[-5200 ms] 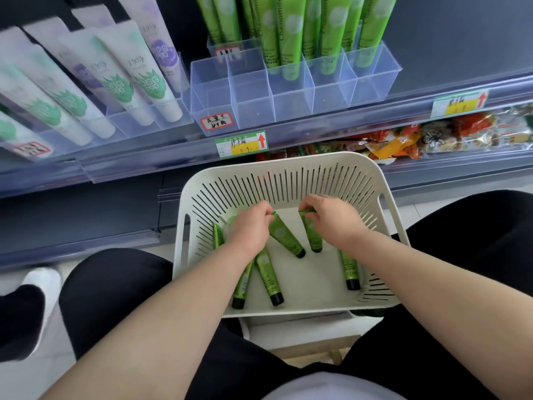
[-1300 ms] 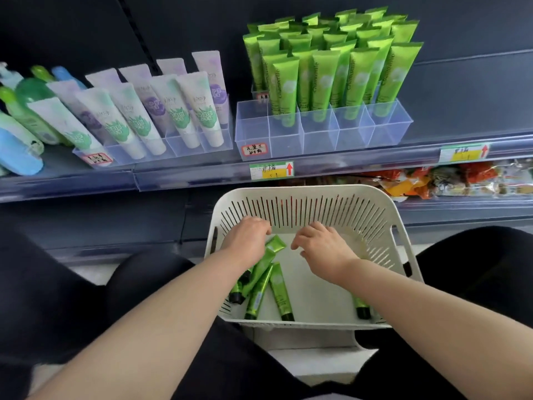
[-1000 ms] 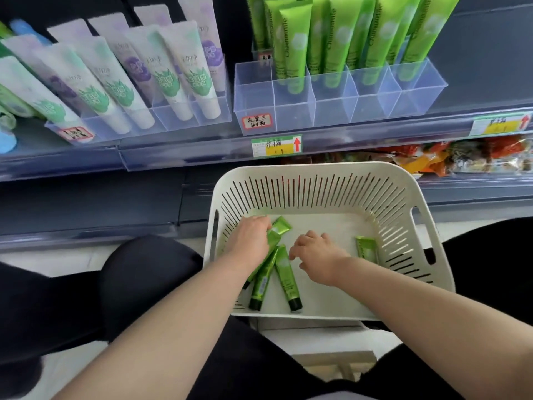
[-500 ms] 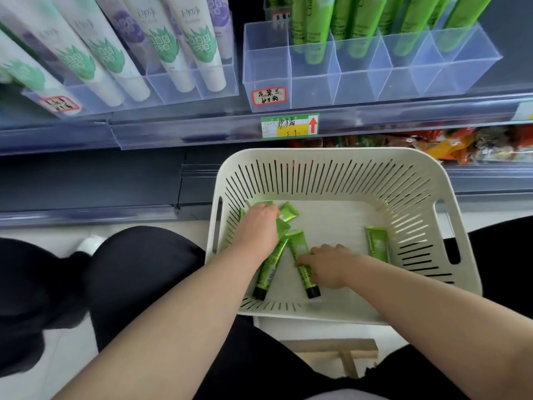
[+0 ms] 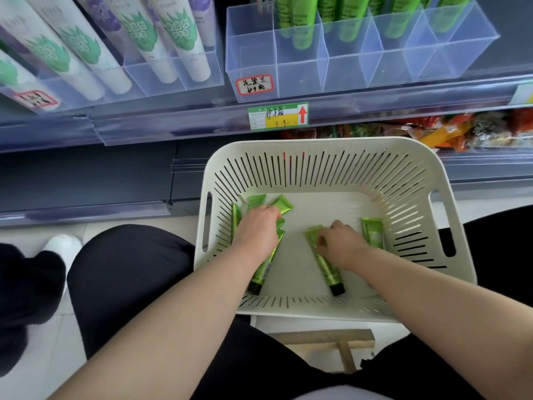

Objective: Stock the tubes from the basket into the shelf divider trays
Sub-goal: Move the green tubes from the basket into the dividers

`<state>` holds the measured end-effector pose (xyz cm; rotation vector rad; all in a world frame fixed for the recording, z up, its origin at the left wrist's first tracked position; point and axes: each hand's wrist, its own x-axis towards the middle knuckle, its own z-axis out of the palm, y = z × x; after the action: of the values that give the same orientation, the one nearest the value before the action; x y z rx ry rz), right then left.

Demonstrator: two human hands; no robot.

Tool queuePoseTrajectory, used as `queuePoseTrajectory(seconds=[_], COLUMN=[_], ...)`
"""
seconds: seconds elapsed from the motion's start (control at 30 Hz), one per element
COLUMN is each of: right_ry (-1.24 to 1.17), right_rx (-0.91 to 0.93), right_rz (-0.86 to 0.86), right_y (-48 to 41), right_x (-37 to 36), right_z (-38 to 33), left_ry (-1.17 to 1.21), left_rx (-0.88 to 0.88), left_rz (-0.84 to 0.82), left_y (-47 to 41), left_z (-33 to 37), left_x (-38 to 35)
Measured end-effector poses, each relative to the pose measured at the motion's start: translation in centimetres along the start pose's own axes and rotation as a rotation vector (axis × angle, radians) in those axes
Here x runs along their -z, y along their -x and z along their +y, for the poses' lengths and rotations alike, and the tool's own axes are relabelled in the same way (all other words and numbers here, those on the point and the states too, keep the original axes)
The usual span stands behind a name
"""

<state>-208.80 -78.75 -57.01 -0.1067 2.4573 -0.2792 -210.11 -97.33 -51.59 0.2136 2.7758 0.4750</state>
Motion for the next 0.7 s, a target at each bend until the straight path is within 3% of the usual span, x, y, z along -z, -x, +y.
queuePoseTrajectory(seconds=[0.2, 0.57, 0.7], right_ry=[-0.069, 0.064, -0.056], right_rx=[-0.08, 0.053, 0.06], right_rz=[0.018, -0.068, 0.03], right_y=[-1.3, -1.1, -0.8], right_x=[-0.2, -1.4, 0.4], right_z=[-1.1, -0.6, 0.0], left_ry=[0.003, -0.007, -0.071], left_rx=[-0.002, 0.017, -0.058], left_rz=[0.006, -0.03, -0.082], left_y=[-0.2, -1.4, -2.4], left_z=[-0.4, -0.6, -0.6], left_x=[-0.3, -0.9, -1.5])
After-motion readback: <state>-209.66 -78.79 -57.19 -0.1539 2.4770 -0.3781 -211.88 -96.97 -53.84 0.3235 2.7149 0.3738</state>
